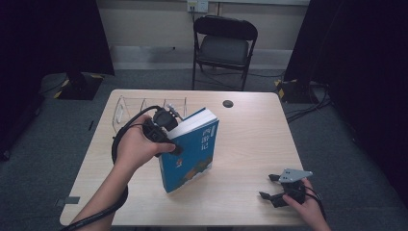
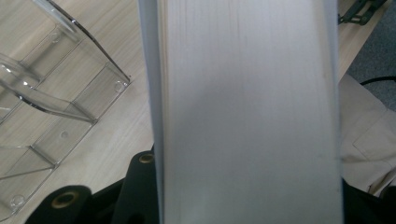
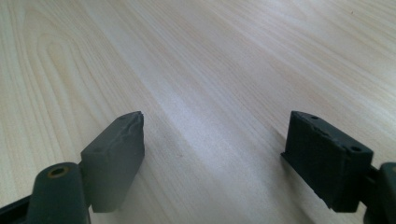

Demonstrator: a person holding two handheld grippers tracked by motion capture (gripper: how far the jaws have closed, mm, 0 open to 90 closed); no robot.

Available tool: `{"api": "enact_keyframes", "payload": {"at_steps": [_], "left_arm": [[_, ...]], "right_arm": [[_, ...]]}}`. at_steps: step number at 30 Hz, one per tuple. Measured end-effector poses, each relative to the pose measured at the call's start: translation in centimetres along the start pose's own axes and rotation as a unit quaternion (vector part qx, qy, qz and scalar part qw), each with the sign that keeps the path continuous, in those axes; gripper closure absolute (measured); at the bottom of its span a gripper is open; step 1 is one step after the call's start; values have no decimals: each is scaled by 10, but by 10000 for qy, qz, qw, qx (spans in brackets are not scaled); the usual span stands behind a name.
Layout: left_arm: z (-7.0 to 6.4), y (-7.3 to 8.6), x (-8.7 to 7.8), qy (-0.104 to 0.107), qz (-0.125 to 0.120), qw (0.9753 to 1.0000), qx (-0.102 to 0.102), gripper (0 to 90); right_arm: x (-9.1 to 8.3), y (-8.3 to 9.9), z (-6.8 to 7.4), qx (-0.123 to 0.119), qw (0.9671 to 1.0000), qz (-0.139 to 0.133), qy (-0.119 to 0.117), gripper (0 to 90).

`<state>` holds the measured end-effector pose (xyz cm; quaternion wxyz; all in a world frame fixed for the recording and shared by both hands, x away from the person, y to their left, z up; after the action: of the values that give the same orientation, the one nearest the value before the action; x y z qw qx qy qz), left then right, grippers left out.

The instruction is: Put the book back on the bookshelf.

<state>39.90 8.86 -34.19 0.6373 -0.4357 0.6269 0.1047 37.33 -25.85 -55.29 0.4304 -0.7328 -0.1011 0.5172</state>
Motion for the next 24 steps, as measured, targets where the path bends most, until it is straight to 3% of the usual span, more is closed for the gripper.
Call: {"api": "enact_keyframes", "payload": {"at_steps": [9, 11, 23, 24], "left_arm": [[9, 4, -6, -38, -82, 9997, -214, 619], [13, 6, -8, -88, -67, 9998, -173, 619], [34, 17, -20, -190, -89, 9987, -462, 620], [37, 18, -21, -218, -71, 9989, -418, 620]], "right_arm": [[0, 0, 0, -6, 10000, 0, -1, 194], [0, 0, 0, -5, 10000, 0, -1, 194], [-1, 1, 0, -6, 10000, -2, -2, 194], [-1, 1, 0, -7, 10000, -2, -3, 194]]}}
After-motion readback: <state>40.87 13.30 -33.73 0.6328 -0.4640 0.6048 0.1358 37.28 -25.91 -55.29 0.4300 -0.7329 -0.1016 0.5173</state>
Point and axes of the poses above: each handheld gripper's, and its own axes: x roughly forward along the jaws, y roughly out of its underside, z roughly to its left, the point moved 8 cm from there along x, roughly forward along the jaws, and after that the axes turned 7 degrees about -x, right-handed, at the moved point
